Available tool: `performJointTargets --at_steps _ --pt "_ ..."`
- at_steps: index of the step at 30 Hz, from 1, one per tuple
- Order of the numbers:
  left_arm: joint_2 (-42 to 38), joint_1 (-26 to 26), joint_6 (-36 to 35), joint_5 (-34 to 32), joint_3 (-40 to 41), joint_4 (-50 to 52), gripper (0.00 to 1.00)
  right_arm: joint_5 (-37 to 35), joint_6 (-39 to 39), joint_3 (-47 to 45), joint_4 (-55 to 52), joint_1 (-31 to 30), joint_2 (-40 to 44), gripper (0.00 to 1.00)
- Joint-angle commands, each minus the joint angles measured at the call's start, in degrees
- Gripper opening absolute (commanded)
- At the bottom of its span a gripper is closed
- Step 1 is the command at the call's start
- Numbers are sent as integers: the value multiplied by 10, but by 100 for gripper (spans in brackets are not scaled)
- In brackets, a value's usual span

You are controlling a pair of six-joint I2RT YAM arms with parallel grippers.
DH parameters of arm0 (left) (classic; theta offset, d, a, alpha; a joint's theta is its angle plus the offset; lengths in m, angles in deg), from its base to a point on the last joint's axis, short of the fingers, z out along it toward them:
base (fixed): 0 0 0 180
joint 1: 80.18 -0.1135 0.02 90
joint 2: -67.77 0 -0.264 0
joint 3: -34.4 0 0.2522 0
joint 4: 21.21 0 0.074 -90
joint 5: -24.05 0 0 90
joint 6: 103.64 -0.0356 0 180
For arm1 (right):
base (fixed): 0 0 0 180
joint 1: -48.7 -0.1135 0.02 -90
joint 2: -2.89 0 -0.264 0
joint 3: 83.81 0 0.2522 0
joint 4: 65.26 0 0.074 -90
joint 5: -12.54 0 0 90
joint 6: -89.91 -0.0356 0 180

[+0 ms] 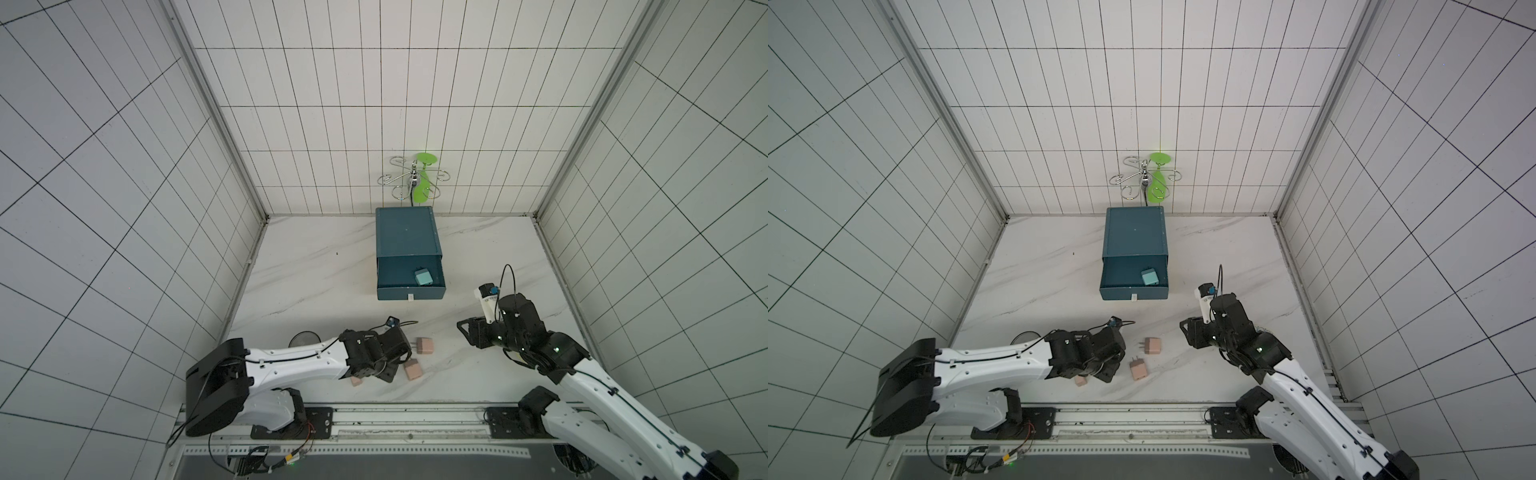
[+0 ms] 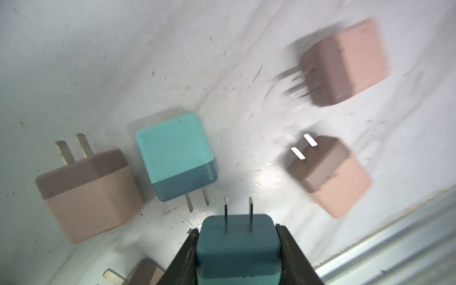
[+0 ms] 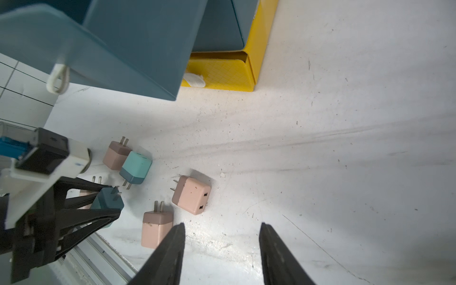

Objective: Place the plugs into the drawer by color
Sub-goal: Pick up the plug from the center of the board.

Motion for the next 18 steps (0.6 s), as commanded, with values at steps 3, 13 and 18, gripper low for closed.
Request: performJointTargets --at_steps 3,13,18 --pt "-80 -1 -15 39 -69 -11 1 137 1 -31 68 1 34 51" --pt "-95 -45 -61 -5 -250 40 0 95 -27 -45 54 -5 -8 52" --pt "-11 -126 -81 -38 -375 132 0 69 -53 -98 71 -5 37 51"
